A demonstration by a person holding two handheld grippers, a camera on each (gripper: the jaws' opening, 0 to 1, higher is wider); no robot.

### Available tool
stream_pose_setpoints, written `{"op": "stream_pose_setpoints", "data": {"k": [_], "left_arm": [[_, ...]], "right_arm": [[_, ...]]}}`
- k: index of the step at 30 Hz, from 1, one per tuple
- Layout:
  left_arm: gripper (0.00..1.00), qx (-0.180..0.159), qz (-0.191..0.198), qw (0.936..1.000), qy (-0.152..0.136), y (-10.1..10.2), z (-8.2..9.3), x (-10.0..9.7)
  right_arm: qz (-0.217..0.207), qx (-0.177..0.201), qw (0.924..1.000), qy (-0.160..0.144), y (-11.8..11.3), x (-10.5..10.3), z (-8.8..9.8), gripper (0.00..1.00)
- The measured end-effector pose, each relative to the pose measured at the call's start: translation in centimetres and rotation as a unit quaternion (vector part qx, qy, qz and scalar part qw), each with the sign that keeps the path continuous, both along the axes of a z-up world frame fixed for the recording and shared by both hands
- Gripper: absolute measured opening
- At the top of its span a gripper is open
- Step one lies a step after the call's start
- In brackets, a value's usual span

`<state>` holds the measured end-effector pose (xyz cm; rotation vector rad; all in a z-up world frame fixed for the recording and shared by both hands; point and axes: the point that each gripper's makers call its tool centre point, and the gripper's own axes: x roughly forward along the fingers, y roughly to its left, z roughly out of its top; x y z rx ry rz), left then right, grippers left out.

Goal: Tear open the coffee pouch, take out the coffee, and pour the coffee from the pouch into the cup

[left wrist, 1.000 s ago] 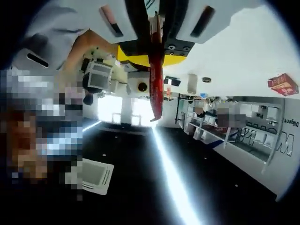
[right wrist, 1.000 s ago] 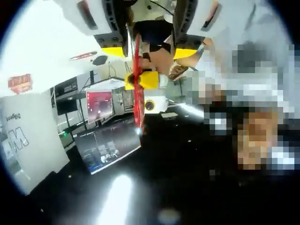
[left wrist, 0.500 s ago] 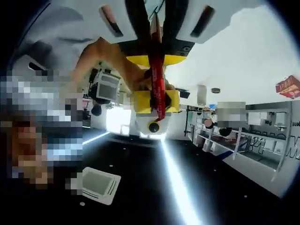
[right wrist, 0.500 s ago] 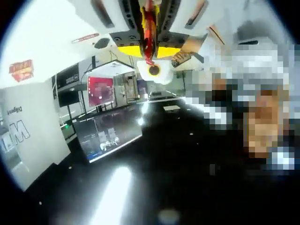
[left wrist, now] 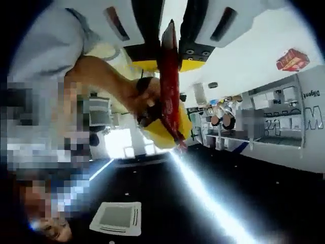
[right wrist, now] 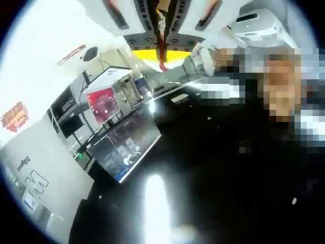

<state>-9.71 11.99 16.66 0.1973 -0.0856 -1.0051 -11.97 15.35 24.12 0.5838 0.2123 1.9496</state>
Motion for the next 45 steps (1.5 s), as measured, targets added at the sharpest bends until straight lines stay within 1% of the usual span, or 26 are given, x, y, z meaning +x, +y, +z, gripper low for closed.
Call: {"op": "stream_pose_setpoints", "data": {"k": [2, 4, 5, 6, 7, 9, 11, 14, 15, 16, 18, 19, 23, 26, 29, 31, 34, 35, 37, 38, 40, 41, 42, 43, 44, 45], "left_arm": [[0.16, 0.01, 0.007, 0.9998, -0.012, 0.2, 0.0, 0.1], [0.16, 0.011, 0.006, 0.9999, -0.012, 0.2, 0.0, 0.0], [0.16, 0.008, -0.003, 1.0, 0.001, -0.1, -0.1, -0.4], [0.18, -0.003, -0.027, 0.9993, 0.026, -0.6, -0.2, -1.2], [0.19, -0.012, -0.044, 0.9981, 0.042, -1.0, -0.1, -1.8], [0.24, -0.026, -0.075, 0.9953, 0.055, -1.6, 0.1, -2.7], [0.24, -0.03, -0.078, 0.9945, 0.064, -1.8, 0.1, -2.7], [0.22, -0.054, -0.089, 0.9889, 0.106, -2.0, 0.2, -2.9], [0.21, -0.059, -0.089, 0.9861, 0.127, -1.9, 0.0, -2.9], [0.2, -0.06, -0.083, 0.9851, 0.139, -1.8, -0.2, -2.5], [0.17, -0.05, -0.064, 0.9862, 0.144, -1.5, -0.8, -1.8], [0.16, -0.048, -0.058, 0.9864, 0.146, -1.4, -1.0, -1.6], [0.11, -0.041, -0.035, 0.9842, 0.169, -0.8, -1.8, -0.8], [0.1, -0.021, -0.023, 0.9852, 0.168, -0.4, -2.5, -0.7], [0.1, -0.022, -0.019, 0.9859, 0.165, -0.1, -2.3, -0.9], [0.1, -0.024, -0.02, 0.986, 0.164, 0.0, -2.1, -1.1], [0.1, -0.019, -0.033, 0.9845, 0.171, -0.2, -2.2, -1.6], [0.1, -0.021, -0.042, 0.9824, 0.181, -0.4, -2.3, -1.8], [0.1, -0.024, -0.05, 0.9808, 0.187, -0.5, -2.3, -2.0], [0.1, -0.024, -0.051, 0.9798, 0.192, -0.6, -2.3, -2.0], [0.1, -0.024, -0.054, 0.9796, 0.192, -0.6, -2.4, -2.1], [0.12, -0.027, -0.061, 0.982, 0.177, -0.8, -2.2, -2.2], [0.14, -0.027, -0.055, 0.9873, 0.147, -0.8, -2.0, -1.8], [0.16, -0.022, -0.047, 0.9909, 0.125, -0.7, -1.8, -1.5], [0.23, -0.027, -0.032, 0.9948, 0.092, -0.5, -1.3, -1.0], [0.3, -0.033, -0.03, 0.9952, 0.087, -0.6, -1.1, -1.0]], "right_arm": [[0.013, 0.002, 0.9999, 0.009, -0.1, -0.4, -0.1, 0.02], [0.019, 0.004, 0.9997, 0.015, -0.3, -0.6, -0.1, 0.02], [0.016, 0.008, 0.9998, 0.013, -0.4, -0.6, 0.0, 0.02], [0.001, 0.018, 0.9998, 0.005, -0.4, -0.2, 0.2, 0.02], [-0.018, 0.024, 0.9995, -0.01, -0.5, 0.0, 0.3, 0.02], [-0.042, 0.026, 0.9984, -0.027, -0.4, 0.5, 0.4, 0.02], [-0.045, 0.031, 0.998, -0.032, -0.6, 0.3, 0.7, 0.02], [-0.082, 0.034, 0.9933, -0.073, -0.6, 0.8, 0.8, 0.02], [-0.105, 0.025, 0.9892, -0.099, -0.4, 1.2, 0.5, 0.02], [-0.123, 0.019, 0.9847, -0.122, -0.3, 1.4, 0.3, 0.03], [-0.144, 0.006, 0.9773, -0.156, 0.0, 1.4, 0.0, 0.03], [-0.149, 0.003, 0.9749, -0.165, 0.0, 1.4, -0.1, 0.03], [-0.138, 0.002, 0.9745, -0.177, 0.1, 0.8, -0.6, 0.07], [-0.129, 0.0, 0.9767, -0.172, -0.3, 1.0, -1.3, 0.14], [-0.138, 0.008, 0.9768, -0.163, -0.5, 1.9, -1.7, 0.26], [-0.131, 0.0, 0.9789, -0.156, -0.5, 1.9, -2.3, 0.25], [-0.106, 0.001, 0.9824, -0.154, -0.3, 1.0, -2.6, 0.24], [-0.102, 0.0, 0.9822, -0.158, -0.2, 0.6, -2.8, 0.22], [-0.089, -0.004, 0.9835, -0.158, -0.2, 0.2, -3.0, 0.15], [-0.07, -0.004, 0.9869, -0.145, -0.4, -0.5, -2.9, 0.1], [-0.072, -0.006, 0.9868, -0.145, -0.5, -0.5, -2.8, 0.08], [-0.074, -0.007, 0.9865, -0.146, -0.6, -0.5, -2.8, 0.07], [-0.073, -0.009, 0.9871, -0.142, -0.7, -0.5, -2.7, 0.06], [-0.076, -0.01, 0.9873, -0.139, -0.8, -0.3, -2.6, 0.06], [-0.088, -0.013, 0.9865, -0.138, -0.7, 0.0, -2.5, 0.05], [-0.09, -0.013, 0.9863, -0.138, -0.7, 0.1, -2.3, 0.05]]}}
